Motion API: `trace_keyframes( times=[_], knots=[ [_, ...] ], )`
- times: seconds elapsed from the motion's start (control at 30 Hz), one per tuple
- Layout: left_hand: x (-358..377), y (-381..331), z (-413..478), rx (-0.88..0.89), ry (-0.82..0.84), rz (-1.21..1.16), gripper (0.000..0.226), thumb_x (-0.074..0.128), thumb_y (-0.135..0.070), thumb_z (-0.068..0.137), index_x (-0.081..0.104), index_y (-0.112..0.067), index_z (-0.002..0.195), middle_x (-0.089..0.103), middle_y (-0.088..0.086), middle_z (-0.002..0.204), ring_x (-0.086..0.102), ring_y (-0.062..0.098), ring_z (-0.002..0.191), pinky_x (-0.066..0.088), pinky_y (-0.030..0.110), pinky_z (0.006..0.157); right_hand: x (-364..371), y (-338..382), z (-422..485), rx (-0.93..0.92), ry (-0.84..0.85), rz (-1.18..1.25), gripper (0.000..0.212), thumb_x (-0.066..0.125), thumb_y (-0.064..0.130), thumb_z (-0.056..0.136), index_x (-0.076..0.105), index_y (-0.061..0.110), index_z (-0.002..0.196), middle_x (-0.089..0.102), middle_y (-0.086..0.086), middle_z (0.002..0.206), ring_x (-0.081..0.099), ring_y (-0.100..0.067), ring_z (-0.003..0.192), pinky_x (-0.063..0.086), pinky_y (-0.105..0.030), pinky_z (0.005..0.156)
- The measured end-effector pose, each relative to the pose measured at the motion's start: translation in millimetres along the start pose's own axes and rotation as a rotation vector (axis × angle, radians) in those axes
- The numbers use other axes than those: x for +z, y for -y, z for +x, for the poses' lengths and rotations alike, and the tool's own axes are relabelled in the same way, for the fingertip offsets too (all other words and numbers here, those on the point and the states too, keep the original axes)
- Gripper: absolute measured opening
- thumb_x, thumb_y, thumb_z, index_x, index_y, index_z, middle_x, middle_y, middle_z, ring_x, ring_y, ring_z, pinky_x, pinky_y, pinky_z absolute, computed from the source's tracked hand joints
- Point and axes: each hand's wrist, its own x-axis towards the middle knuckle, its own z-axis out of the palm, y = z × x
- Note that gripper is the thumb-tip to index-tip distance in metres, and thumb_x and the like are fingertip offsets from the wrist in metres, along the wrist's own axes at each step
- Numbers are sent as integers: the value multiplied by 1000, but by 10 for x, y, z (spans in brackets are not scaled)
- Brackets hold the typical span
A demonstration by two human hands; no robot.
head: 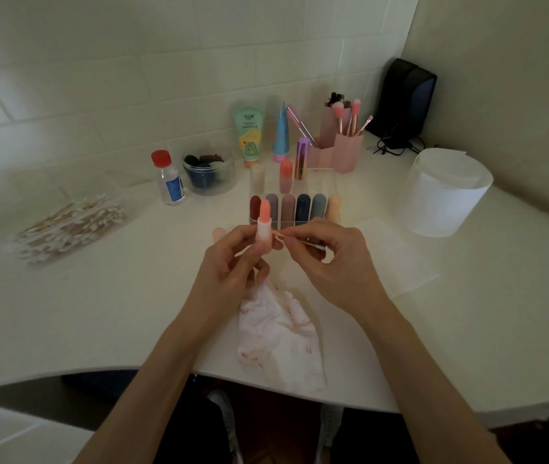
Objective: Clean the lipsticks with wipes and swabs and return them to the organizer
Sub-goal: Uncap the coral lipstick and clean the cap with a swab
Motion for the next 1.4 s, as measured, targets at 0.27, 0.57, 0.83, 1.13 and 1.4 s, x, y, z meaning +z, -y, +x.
trace_keyframes(
  times=[0.27, 0.57, 0.83, 1.13, 1.4],
  knots=[
    [-43, 31, 53, -26, -199, 15, 16, 70, -15, 94, 74, -16, 109, 69, -8, 84, 49, 14, 55, 41, 25, 54, -47, -65, 21, 69, -214, -33, 15, 73, 9, 93, 80, 15, 105, 71, 6, 86, 60, -7, 71, 41, -10, 67],
    [50, 17, 197, -99, -222, 376, 14, 78, -40, 86, 74, -39, 99, 72, -26, 94, 68, 3, 70, 60, 29, 73, -151, -135, 15, 259, -356, -103, 9, 75, 20, 92, 81, 23, 99, 72, 13, 72, 68, -5, 61, 52, -21, 65],
    [176, 104, 325, -122, -175, 636, 24, 71, -51, 88, 75, -34, 103, 75, -15, 96, 67, 19, 90, 54, 45, 89, -134, -170, 38, 288, -440, -80, 7, 68, 23, 98, 73, 19, 95, 70, 12, 77, 65, -14, 65, 55, -40, 67],
    [265, 80, 347, -111, -171, 761, 29, 63, -41, 97, 73, -18, 110, 71, -1, 105, 53, 14, 90, 41, 30, 86, -110, -145, 36, 310, -404, -4, 9, 62, 19, 101, 71, 18, 101, 67, 11, 75, 58, -13, 55, 52, -34, 60],
    [281, 153, 374, -166, -150, 807, 32, 64, -49, 94, 70, -20, 107, 66, -2, 98, 59, 16, 88, 47, 32, 82, -79, -155, 37, 250, -358, -6, 24, 47, 4, 106, 68, 14, 111, 65, 3, 80, 62, -16, 73, 49, -25, 69]
  ],
)
